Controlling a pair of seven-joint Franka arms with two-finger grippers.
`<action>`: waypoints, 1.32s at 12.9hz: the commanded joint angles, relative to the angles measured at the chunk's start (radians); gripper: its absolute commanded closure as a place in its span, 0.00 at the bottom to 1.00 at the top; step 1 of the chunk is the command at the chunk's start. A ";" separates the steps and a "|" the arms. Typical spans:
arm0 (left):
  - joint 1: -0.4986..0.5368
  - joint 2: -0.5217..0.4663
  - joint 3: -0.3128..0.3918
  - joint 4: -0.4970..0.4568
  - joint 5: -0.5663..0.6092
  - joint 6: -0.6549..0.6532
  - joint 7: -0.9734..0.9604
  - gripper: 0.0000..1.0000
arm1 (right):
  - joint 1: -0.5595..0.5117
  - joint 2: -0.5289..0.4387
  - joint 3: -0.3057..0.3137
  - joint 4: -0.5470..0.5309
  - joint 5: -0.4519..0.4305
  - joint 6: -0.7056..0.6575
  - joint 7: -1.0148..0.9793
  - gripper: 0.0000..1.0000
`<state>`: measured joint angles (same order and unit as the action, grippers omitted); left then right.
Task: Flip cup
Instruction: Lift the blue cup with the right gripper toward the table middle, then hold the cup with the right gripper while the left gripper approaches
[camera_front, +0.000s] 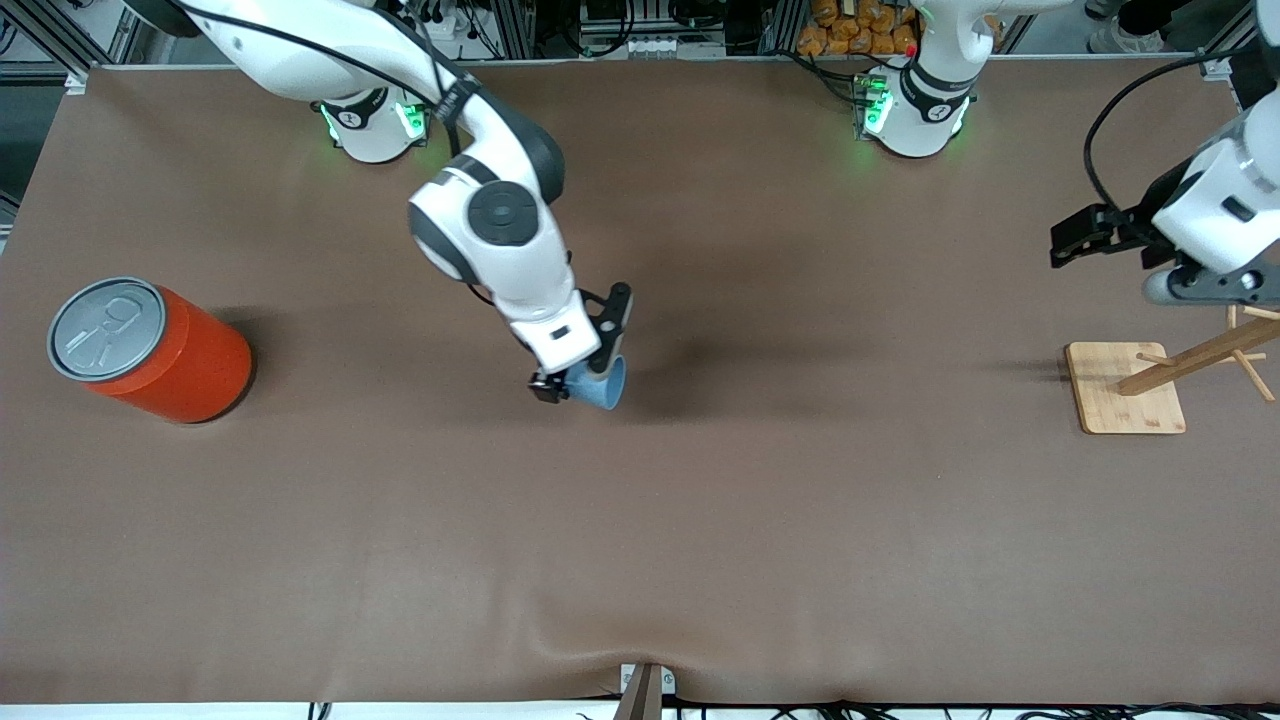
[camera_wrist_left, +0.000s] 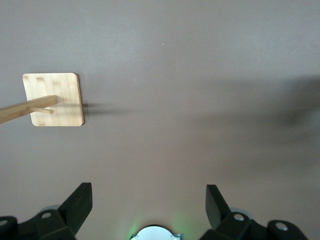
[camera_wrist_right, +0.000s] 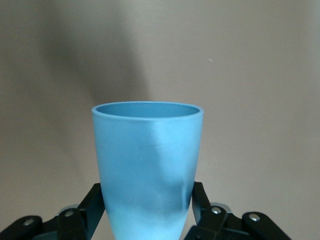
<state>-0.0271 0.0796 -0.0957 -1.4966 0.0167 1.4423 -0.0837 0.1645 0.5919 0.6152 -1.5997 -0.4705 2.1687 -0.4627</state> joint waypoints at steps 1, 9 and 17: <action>-0.002 0.026 -0.004 0.002 -0.024 0.010 -0.010 0.00 | 0.048 0.126 0.031 0.081 -0.132 0.049 -0.044 1.00; 0.038 0.284 0.004 0.001 -0.397 0.026 0.194 0.00 | 0.205 0.215 0.017 0.086 -0.289 0.077 0.082 1.00; -0.059 0.345 -0.006 -0.226 -0.509 0.261 0.213 0.00 | 0.216 0.269 0.014 0.072 -0.391 0.076 0.225 1.00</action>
<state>-0.0582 0.4483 -0.1040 -1.6479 -0.4414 1.6203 0.1172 0.3682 0.8367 0.6315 -1.5438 -0.8056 2.2447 -0.3023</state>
